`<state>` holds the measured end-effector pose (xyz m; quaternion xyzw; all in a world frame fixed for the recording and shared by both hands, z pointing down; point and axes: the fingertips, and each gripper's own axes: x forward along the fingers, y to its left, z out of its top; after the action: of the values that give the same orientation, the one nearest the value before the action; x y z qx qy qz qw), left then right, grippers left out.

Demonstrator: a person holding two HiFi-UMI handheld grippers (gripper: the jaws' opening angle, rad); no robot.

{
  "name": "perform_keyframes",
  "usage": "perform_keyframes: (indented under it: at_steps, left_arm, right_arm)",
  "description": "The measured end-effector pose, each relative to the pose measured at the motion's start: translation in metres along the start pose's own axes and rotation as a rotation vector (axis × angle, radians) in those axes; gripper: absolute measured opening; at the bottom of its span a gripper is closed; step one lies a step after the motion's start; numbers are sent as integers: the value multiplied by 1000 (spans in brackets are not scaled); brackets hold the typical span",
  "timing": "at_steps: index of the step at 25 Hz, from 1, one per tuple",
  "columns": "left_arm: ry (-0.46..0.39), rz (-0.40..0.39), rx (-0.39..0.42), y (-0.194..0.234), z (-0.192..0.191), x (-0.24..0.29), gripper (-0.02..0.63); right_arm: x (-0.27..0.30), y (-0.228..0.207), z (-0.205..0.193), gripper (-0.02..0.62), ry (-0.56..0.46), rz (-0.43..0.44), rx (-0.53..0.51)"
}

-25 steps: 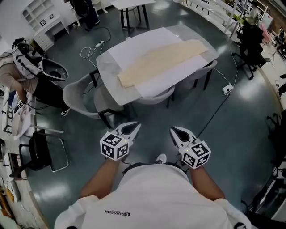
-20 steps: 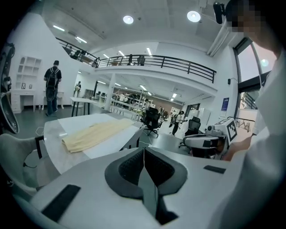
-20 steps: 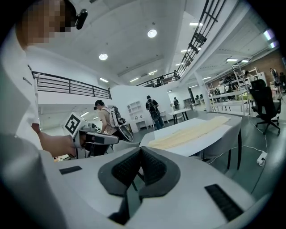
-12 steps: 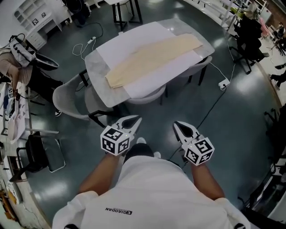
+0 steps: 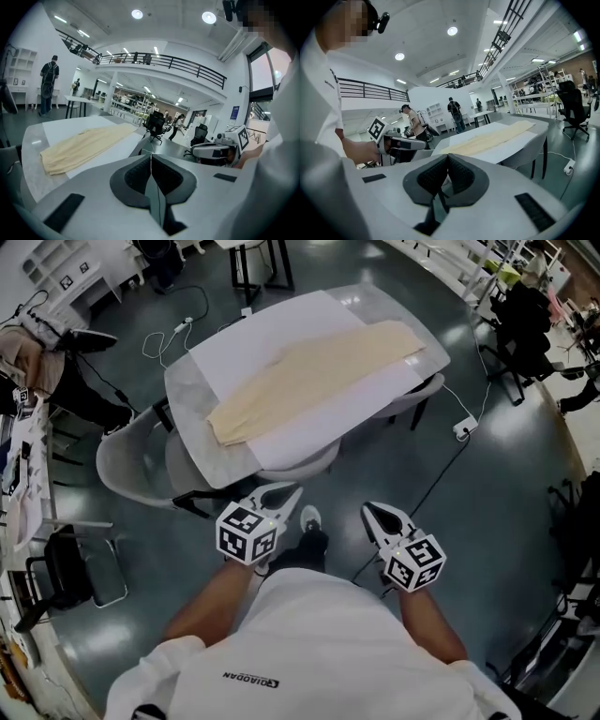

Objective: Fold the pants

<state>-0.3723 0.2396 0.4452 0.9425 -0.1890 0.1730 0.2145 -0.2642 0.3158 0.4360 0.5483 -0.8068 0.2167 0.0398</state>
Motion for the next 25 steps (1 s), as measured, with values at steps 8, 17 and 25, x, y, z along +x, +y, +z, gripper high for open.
perform_keyframes:
  at_steps: [8,17,25]
  left_arm:
    - [-39,34,-27,72,55,55,32]
    - [-74,94,-75,160,98,104,32]
    - [-81,176,-135,209,101,110,32]
  right_arm:
    - [80,-63,48,21,50,36,-39]
    - [165,-126,87,21,90,67,-56]
    - [218,-149,105,21,106,120,-51]
